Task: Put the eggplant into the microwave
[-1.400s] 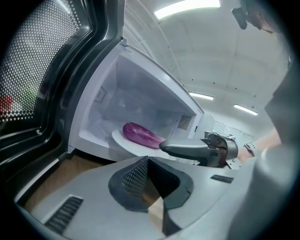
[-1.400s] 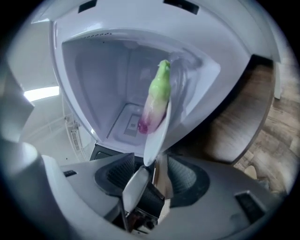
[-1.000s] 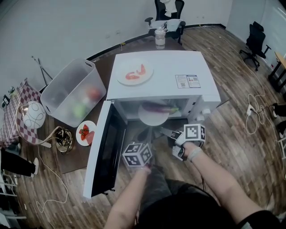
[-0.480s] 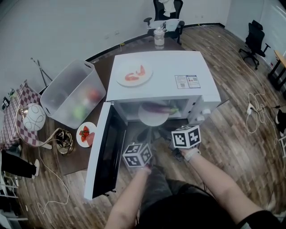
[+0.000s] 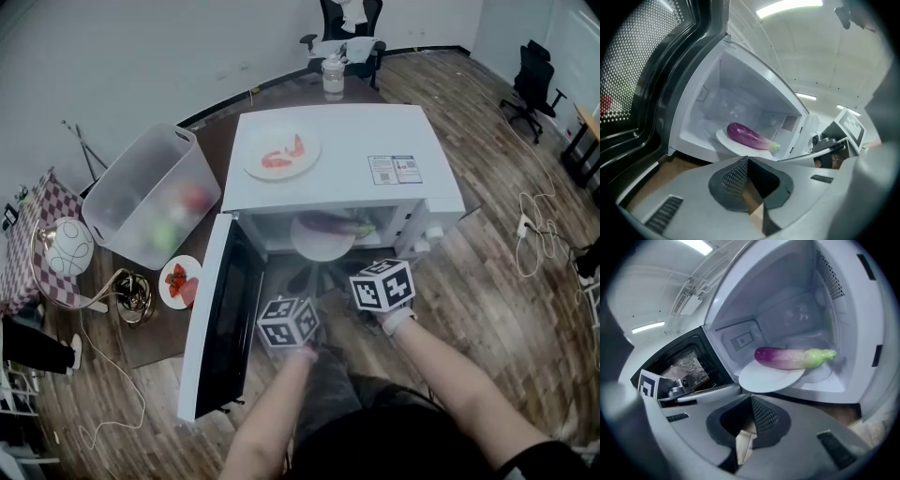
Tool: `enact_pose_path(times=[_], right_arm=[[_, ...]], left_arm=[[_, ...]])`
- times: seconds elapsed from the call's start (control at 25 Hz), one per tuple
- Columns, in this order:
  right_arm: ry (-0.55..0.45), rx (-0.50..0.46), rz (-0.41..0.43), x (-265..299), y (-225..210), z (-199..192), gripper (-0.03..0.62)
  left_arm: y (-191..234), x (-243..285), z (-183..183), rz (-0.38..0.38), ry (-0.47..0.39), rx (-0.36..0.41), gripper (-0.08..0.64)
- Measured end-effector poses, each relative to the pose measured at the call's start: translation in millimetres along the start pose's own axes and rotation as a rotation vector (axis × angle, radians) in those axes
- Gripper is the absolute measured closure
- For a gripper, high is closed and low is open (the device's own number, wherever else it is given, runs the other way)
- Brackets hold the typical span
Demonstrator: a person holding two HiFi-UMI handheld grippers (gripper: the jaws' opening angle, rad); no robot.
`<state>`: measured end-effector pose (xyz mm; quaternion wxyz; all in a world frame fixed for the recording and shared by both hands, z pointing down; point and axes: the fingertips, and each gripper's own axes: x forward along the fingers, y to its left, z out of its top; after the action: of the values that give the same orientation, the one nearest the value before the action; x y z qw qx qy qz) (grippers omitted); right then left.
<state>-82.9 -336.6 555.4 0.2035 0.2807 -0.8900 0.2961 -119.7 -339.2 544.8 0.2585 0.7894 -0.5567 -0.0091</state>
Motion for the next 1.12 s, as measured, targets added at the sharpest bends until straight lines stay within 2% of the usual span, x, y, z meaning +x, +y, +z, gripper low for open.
enact_pose_path(times=[0.4,1.12], right_arm=[[-0.006,0.03,-0.013,3,-10,6,0.589],[-0.001,0.064,-0.028,15,-19,15,0.589]], left_arm=[[-5,2,-9,-0.023,0.034,0.011,0.555],[-3,12,-1,-0.048,0.051,0.004,0.555]])
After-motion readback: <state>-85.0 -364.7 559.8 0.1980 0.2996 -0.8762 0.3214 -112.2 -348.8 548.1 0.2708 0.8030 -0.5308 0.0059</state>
